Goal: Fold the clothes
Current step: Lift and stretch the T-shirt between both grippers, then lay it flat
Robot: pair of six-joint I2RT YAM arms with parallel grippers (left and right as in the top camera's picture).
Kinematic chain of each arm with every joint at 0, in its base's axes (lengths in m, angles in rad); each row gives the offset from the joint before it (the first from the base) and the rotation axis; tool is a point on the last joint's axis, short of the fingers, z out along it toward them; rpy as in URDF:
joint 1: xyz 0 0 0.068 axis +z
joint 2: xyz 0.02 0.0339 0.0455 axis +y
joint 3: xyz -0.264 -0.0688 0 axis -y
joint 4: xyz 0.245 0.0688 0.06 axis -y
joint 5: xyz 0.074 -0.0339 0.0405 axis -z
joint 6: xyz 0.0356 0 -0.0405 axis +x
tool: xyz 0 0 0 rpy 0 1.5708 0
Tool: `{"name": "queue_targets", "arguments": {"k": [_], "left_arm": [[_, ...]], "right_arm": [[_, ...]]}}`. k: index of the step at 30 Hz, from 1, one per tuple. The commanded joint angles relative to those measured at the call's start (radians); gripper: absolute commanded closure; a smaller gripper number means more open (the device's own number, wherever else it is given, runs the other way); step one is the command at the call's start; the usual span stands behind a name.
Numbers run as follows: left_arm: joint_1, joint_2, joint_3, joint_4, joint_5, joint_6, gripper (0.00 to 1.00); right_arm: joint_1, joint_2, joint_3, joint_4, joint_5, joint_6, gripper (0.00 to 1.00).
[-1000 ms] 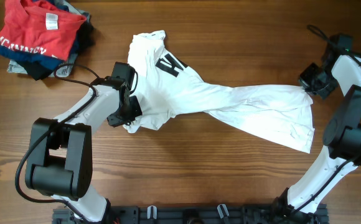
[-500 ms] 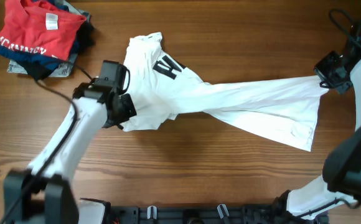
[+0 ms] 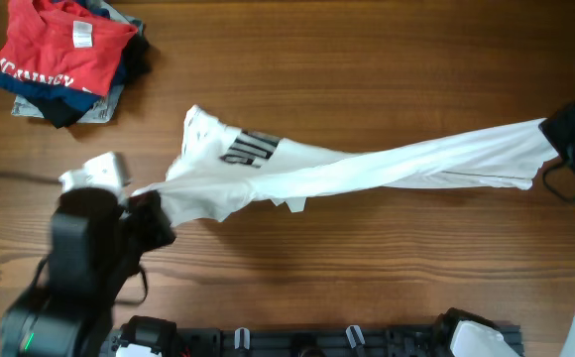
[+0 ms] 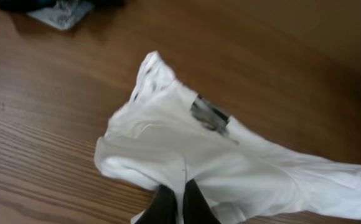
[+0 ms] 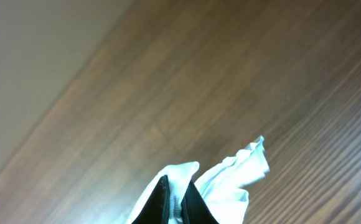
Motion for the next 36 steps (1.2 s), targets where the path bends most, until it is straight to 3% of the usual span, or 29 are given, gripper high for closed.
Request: {"name": "queue_targets", "arguments": {"k": [1,7,14,20,25,29,34,36], "left_arm": [[0.003,-0.076,0.182,-0.044,-0.018,-0.006,0.96],[0.003,-0.042,0.405,-0.081,-0.025,-0.002,0.96],[0.003,0.071,0.679,-0.064,-0.063,0.025,0.96],[0.003,0.200,0.709,0.098,-0.264,0.095,0.96],[0.003,0.496,0.709,0.212,-0.268,0.130,0.96],[0.003,0.837,0.709,0.354,-0.268,0.131,0.96],[0.002,1.183,0.709,0.639,-0.268,0.123,0.96],[0.002,1.266,0.709,0.688,-0.275,0.123,0.93]], "right_arm": [[-0.001,-0.097,0.018,0.005,-0.066,-0.023,0.96],[-0.001,-0.172,0.045,0.003,-0.202,-0.050,0.96],[-0.001,-0.177,0.296,-0.046,-0.201,-0.060,0.96],[-0.001,-0.130,0.364,0.034,-0.195,-0.018,0.96],[-0.001,0.080,0.364,0.090,-0.195,0.003,0.96],[-0.001,0.301,0.362,0.140,-0.195,-0.050,0.96],[0.005,0.523,0.361,0.254,-0.198,-0.048,0.95],[0.006,0.586,0.361,0.281,-0.197,-0.103,0.88]]}}
